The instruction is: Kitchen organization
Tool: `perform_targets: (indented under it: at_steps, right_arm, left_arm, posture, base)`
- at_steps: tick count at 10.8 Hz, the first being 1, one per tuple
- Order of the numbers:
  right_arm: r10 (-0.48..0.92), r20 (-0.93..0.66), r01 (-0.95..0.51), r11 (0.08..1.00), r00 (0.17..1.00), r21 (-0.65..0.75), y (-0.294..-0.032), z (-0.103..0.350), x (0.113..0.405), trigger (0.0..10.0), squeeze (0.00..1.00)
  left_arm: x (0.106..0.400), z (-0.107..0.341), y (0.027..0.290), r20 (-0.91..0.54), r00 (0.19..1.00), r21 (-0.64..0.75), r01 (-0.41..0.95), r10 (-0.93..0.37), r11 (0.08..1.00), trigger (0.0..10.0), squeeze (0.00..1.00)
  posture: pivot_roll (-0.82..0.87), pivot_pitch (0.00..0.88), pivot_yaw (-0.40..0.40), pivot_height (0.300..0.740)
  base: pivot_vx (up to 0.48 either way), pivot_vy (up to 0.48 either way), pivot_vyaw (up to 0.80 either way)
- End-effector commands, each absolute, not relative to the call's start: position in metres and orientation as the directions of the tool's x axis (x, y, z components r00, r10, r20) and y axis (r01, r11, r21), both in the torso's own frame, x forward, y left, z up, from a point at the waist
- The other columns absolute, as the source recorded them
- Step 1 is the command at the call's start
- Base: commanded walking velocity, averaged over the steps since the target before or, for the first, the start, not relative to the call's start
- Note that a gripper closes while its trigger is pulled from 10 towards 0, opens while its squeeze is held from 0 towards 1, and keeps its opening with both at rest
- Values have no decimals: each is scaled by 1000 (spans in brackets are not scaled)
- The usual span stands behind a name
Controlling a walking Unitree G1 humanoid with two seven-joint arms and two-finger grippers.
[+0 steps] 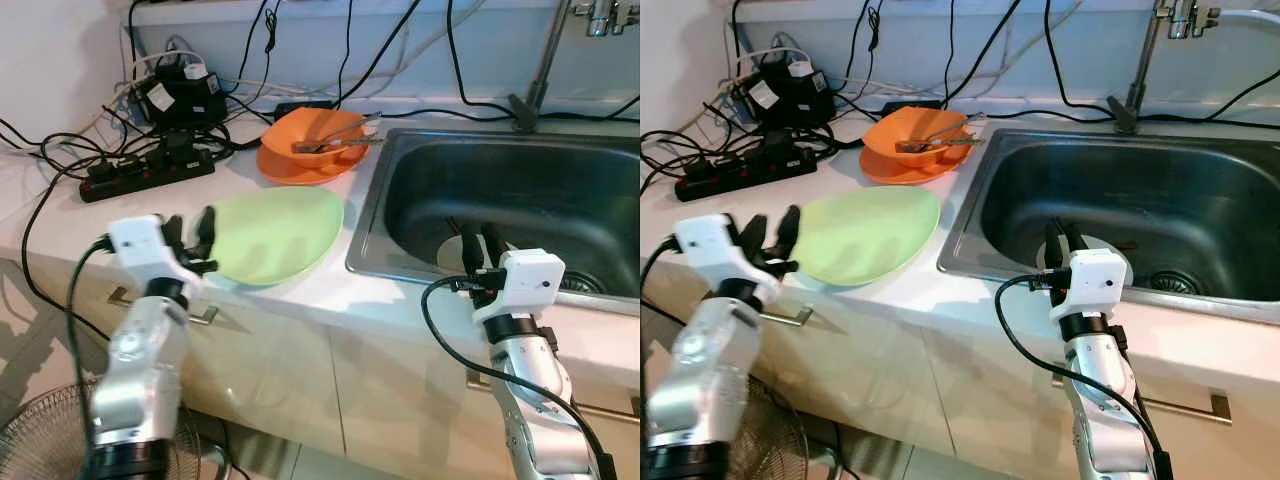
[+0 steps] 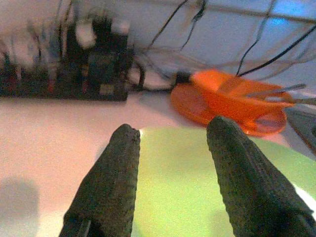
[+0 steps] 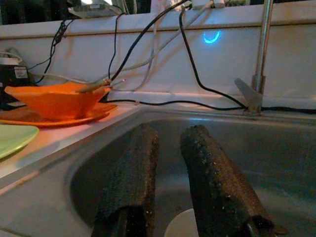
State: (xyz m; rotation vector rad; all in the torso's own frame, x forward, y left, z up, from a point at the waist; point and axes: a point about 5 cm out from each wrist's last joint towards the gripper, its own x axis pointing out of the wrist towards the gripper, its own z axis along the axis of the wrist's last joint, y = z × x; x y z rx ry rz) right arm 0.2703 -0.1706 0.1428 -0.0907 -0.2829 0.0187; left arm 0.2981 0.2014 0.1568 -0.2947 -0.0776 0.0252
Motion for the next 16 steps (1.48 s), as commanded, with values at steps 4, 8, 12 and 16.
perform_targets:
  at_steps: [4,8,12,16]
  right_arm:
    - [38,268,-13,995,963,-97,-169,145,276,10000,0]
    - [40,258,-14,994,965,-105,-170,144,277,10000,0]
    - [32,252,-4,994,967,-110,-172,143,277,10000,0]
    - [19,249,9,994,968,-109,-172,141,276,10000,0]
  left_arm:
    - [292,156,237,-98,995,-363,-51,16,930,10000,0]
    - [279,146,243,-217,971,-518,-27,-101,855,10000,0]
    - [285,150,218,-253,942,-620,17,-221,784,10000,0]
    - [292,148,193,-251,910,-705,62,-330,707,10000,0]
  posture:
    - [58,22,125,740]
    - [63,22,122,740]
    - [50,22,132,740]
    - [39,17,143,740]
  base:
    - [0,0,0]
    - [0,0,0]
    - [0,0,0]
    - [0,0,0]
